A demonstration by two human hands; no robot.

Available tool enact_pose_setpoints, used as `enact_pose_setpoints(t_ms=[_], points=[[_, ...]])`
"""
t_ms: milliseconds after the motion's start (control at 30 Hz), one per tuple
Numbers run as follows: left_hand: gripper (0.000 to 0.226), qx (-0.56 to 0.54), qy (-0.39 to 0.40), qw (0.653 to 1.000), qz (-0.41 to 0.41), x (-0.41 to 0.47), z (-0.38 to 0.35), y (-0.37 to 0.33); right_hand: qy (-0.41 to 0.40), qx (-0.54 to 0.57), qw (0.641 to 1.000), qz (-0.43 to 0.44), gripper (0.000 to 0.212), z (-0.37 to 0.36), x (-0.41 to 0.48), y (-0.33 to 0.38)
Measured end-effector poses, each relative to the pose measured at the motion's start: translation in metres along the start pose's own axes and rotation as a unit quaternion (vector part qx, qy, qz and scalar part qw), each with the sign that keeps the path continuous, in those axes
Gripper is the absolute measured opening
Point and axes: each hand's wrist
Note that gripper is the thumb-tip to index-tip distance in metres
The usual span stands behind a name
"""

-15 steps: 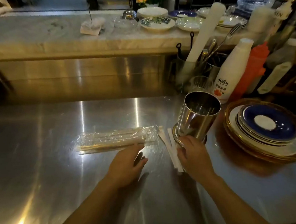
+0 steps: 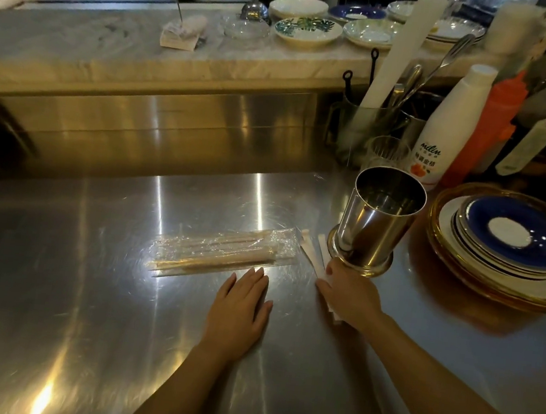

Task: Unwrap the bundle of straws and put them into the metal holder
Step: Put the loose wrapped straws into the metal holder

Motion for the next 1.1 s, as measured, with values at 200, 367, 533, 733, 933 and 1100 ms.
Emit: enact_pose_setpoints(t_ms=[200, 367, 533, 733, 933, 1100], points=[[0.051, -0.001, 0.007, 1.0, 0.01, 0.0, -0.001, 0.0, 0.019, -0.004, 1.0, -0.013, 0.014, -0.002, 0.01, 0.004], [0.052, -0.007, -0.011, 1.0, 0.008, 0.0, -0.001, 0.0, -0.001, 0.058, 0.998, -0.031, 0.016, -0.002, 0.013, 0.004], [0.05, -0.009, -0.027, 1.0, 0.002, 0.0, -0.002, 0.002, 0.028, 0.051, 0.997, -0.056, 0.016, 0.0, 0.017, -0.001], [0.047, -0.003, -0.037, 0.999, -0.001, 0.0, -0.003, 0.004, 0.092, 0.101, 0.986, -0.094, 0.021, 0.002, 0.027, 0.001], [0.045, -0.001, -0.041, 0.999, -0.001, 0.0, -0.004, 0.004, 0.065, 0.11, 0.989, -0.073, 0.025, 0.006, 0.024, 0.004], [0.045, 0.004, -0.042, 0.999, 0.001, 0.002, -0.004, 0.003, 0.054, 0.121, 0.989, -0.072, 0.024, 0.009, 0.025, 0.003]])
Point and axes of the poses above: each hand's wrist, its own x-axis towards the middle knuckle, its own z-axis out of the back of the hand, y = z × x, and after that the axes turned 12 degrees about -z, right-handed
